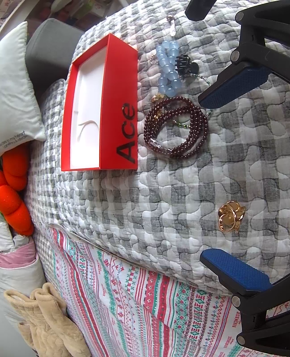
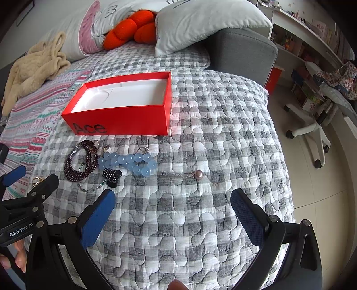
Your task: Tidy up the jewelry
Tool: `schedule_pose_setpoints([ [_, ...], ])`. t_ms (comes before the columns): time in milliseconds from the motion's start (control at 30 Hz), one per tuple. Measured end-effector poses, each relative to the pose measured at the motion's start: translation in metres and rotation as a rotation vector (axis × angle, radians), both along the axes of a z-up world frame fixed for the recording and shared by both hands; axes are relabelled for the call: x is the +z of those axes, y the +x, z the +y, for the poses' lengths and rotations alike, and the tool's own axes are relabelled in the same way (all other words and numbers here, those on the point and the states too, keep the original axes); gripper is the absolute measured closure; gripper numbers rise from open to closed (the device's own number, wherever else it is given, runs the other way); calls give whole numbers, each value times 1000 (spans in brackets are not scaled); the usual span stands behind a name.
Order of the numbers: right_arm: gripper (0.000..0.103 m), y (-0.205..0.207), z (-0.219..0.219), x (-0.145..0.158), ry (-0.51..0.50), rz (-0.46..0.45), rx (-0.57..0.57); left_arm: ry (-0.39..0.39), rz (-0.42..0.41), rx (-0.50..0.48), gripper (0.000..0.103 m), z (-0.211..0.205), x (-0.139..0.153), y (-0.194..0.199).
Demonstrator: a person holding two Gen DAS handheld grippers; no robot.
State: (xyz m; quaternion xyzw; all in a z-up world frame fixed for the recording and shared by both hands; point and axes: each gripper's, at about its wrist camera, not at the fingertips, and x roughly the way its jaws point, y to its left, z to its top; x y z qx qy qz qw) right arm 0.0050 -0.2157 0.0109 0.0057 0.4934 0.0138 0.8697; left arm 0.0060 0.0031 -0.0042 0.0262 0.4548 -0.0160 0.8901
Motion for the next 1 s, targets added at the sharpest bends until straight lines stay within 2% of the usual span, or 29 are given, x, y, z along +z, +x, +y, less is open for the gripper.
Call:
schedule_pose_setpoints([
  [1000,0,3,0,1,7,-4,-2,-21,-7,2,0,1,9,1],
])
